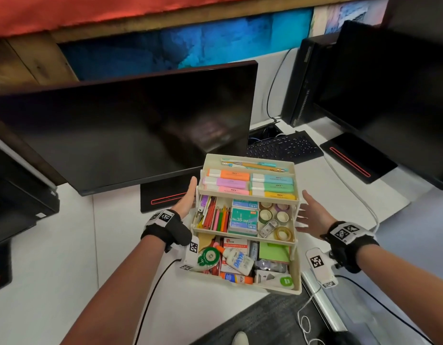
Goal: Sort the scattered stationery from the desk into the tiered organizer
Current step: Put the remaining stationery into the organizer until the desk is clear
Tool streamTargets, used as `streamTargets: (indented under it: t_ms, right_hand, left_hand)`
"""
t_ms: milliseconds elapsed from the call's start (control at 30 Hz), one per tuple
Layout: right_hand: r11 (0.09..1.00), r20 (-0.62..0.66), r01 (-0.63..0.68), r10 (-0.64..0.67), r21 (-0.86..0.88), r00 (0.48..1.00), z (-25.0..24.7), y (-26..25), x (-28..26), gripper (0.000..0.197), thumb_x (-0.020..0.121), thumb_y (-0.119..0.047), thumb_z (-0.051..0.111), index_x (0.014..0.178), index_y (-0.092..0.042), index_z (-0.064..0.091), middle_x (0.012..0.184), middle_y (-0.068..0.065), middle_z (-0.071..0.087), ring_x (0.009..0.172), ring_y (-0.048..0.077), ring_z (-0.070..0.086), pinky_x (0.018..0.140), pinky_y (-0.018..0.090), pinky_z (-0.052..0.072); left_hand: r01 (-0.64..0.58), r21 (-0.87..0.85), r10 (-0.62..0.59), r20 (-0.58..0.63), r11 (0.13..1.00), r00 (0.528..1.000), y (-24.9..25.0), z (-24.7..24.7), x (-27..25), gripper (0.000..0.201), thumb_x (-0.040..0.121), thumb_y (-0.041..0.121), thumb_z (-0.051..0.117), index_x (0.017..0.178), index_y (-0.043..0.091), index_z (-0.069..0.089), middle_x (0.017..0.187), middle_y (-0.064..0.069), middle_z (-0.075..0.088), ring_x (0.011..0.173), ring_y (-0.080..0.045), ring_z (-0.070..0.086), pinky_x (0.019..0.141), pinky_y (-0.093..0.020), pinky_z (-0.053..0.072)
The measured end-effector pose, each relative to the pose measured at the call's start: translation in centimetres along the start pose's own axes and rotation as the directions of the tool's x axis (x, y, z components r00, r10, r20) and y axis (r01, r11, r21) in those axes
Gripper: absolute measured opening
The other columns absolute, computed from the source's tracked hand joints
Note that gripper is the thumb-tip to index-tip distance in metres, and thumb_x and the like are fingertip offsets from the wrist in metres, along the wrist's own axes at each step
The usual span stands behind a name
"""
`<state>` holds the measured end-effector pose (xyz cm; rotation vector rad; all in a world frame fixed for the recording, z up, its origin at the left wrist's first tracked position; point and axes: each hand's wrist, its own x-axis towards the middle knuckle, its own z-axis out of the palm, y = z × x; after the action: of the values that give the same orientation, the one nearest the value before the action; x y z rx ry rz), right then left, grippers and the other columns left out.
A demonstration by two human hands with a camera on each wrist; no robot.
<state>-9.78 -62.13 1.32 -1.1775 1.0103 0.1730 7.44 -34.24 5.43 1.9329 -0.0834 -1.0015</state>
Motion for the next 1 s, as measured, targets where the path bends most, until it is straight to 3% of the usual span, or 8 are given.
streamTargets:
  t_ms: [233,367,533,633,767,867,933,1000]
  right_hand:
    - [0.996,0.070,0.046,-0.041,-0.073,0.997,0.9,-1.2,-0.2,0.083,0.081,-0.077,0.031,0.125,-0.012,0.057,0.130,0.013,0.056,0.103,0.026,0.055,0.083,0.037,0.048]
    - [0.994,0.076,0.077,-0.071,-0.075,0.995,0.6,-0.9,-0.7,0.077,0.083,-0.075,0.029,0.122,-0.017,0.061,0.123,0.012,0.060,0.101,0.026,0.058,0.079,0.036,0.050]
    - [0.994,0.106,0.102,-0.096,-0.049,0.990,0.3,0.2,-1.5,0.080,0.079,-0.079,0.032,0.121,-0.018,0.062,0.126,0.014,0.059,0.112,0.030,0.055,0.086,0.038,0.049]
    - [0.990,0.113,0.137,-0.132,-0.037,0.985,0.1,1.0,-2.1,0.084,0.066,-0.086,0.040,0.121,-0.025,0.062,0.129,0.013,0.058,0.118,0.030,0.054,0.093,0.041,0.049]
    - [0.983,0.128,0.184,-0.181,-0.012,0.975,0.1,1.7,-3.3,0.086,0.061,-0.086,0.043,0.121,-0.027,0.062,0.130,0.017,0.055,0.107,0.027,0.054,0.077,0.032,0.051]
    - [0.975,0.138,0.224,-0.222,-0.003,0.965,-0.1,2.1,-4.2,0.090,0.054,-0.087,0.052,0.120,-0.027,0.063,0.128,0.013,0.058,0.121,0.031,0.053,0.101,0.045,0.044]
    - [0.968,0.161,0.250,-0.245,-0.013,0.956,-0.2,2.3,-4.9,0.094,0.051,-0.088,0.054,0.122,-0.027,0.061,0.129,0.009,0.059,0.124,0.029,0.051,0.107,0.048,0.038]
    - [0.962,0.168,0.270,-0.261,-0.034,0.951,-0.2,2.3,-5.7,0.099,0.047,-0.090,0.055,0.124,-0.028,0.059,0.128,0.005,0.060,0.123,0.024,0.053,0.108,0.047,0.037]
  left_hand:
    - [-0.025,0.041,0.023,0.050,0.999,0.998,-0.4,-0.8,2.2,0.124,0.049,0.102,0.014,0.144,0.024,0.035,0.143,-0.014,0.045,0.132,-0.029,0.043,0.111,-0.053,0.029]
    - [-0.022,0.022,0.021,0.021,1.000,1.000,0.2,-0.1,1.1,0.099,0.072,0.086,0.005,0.144,0.025,0.036,0.143,-0.011,0.046,0.134,-0.027,0.039,0.113,-0.050,0.026]
    - [-0.052,0.016,0.051,0.063,0.999,0.997,-0.3,0.3,1.2,0.113,0.057,0.094,0.010,0.144,0.025,0.034,0.140,-0.012,0.048,0.131,-0.028,0.043,0.110,-0.053,0.030]
    - [-0.069,-0.004,0.069,0.070,0.998,0.995,-0.8,0.8,1.4,0.124,0.048,0.101,0.016,0.140,0.023,0.041,0.134,-0.015,0.054,0.126,-0.029,0.049,0.108,-0.052,0.033]
    - [-0.095,-0.079,0.102,0.080,0.992,0.992,-2.3,1.2,3.2,0.099,0.060,0.095,0.031,0.123,0.023,0.054,0.125,-0.024,0.056,0.119,-0.039,0.053,0.105,-0.056,0.037]
    - [-0.101,-0.118,0.110,0.074,0.988,0.991,-1.8,1.1,1.3,0.083,0.074,0.086,0.030,0.118,0.021,0.058,0.120,-0.023,0.060,0.120,-0.041,0.052,0.107,-0.056,0.034]
    - [-0.100,-0.089,0.109,0.105,0.991,0.989,-1.4,1.3,-0.2,0.069,0.083,0.078,0.014,0.120,0.038,0.056,0.117,-0.009,0.064,0.119,-0.029,0.054,0.108,-0.048,0.033]
    - [-0.093,-0.070,0.103,0.154,0.993,0.983,-1.7,1.2,-0.6,0.077,0.078,0.079,0.005,0.127,0.041,0.051,0.127,-0.007,0.060,0.125,-0.025,0.049,0.113,-0.049,0.026]
